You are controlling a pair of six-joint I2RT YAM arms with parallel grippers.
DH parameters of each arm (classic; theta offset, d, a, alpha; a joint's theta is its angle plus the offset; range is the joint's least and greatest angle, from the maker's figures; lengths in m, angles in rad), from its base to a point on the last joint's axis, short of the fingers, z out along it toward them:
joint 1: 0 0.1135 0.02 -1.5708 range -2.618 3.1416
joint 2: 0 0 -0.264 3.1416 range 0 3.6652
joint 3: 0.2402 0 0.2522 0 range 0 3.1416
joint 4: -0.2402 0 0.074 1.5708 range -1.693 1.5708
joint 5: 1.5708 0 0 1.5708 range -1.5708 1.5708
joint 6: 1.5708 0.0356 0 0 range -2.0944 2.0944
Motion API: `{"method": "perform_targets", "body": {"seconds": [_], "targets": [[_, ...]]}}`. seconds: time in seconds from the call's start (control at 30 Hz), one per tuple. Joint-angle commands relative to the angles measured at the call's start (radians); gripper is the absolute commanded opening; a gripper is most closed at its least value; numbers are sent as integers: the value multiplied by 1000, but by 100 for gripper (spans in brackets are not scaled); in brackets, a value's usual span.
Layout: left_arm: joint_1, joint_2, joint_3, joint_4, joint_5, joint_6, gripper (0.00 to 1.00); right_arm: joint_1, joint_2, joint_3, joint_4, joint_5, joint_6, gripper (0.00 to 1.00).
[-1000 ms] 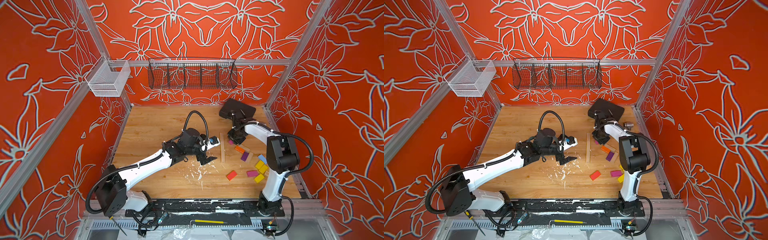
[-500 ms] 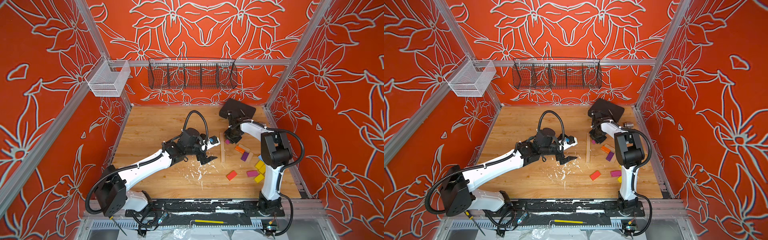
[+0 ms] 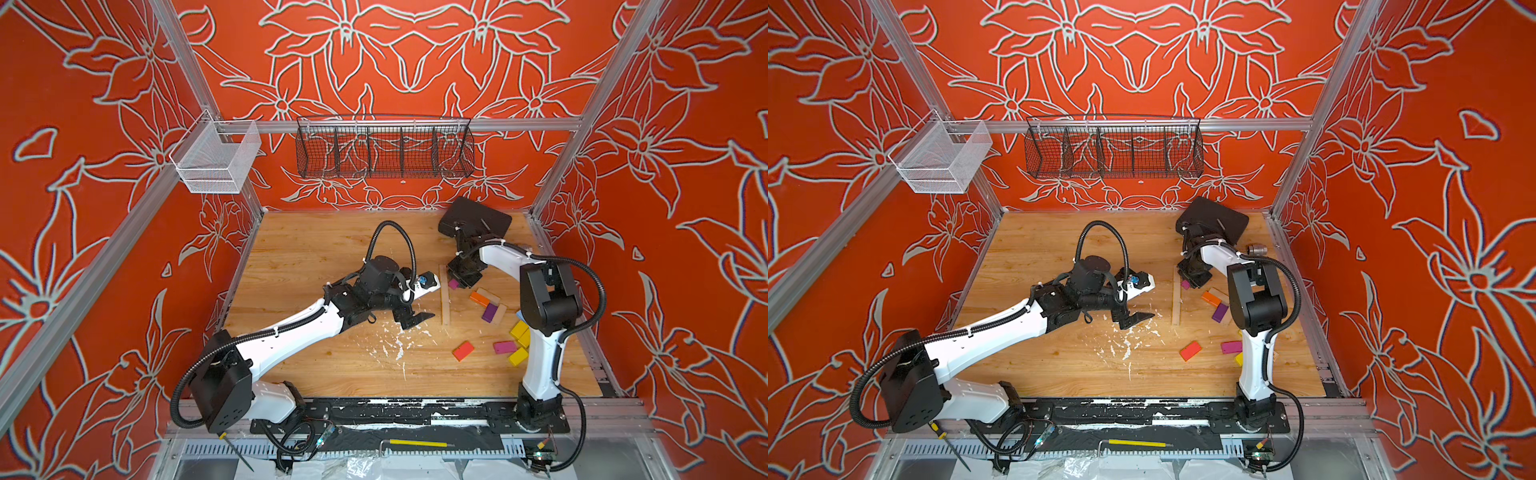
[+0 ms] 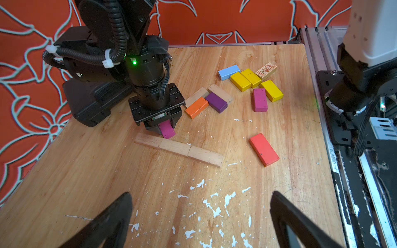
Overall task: Assemble the letter k with building blocks
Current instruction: Assemble the building block at the center of the board.
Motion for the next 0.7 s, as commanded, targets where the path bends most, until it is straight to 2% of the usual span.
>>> {"method": "perform_targets", "body": {"seconds": [0.0,0.47,0.67], "targets": [[5,-13,0,14,17,-2,98,7,14,24,-11,-5,13,38],[4,-12,0,15,16,-4,97,7,-15,26,-26,-2,15,39],[4,-13,0,15,21,-7,97,6,-67,21,-43,17,1,45]]}}
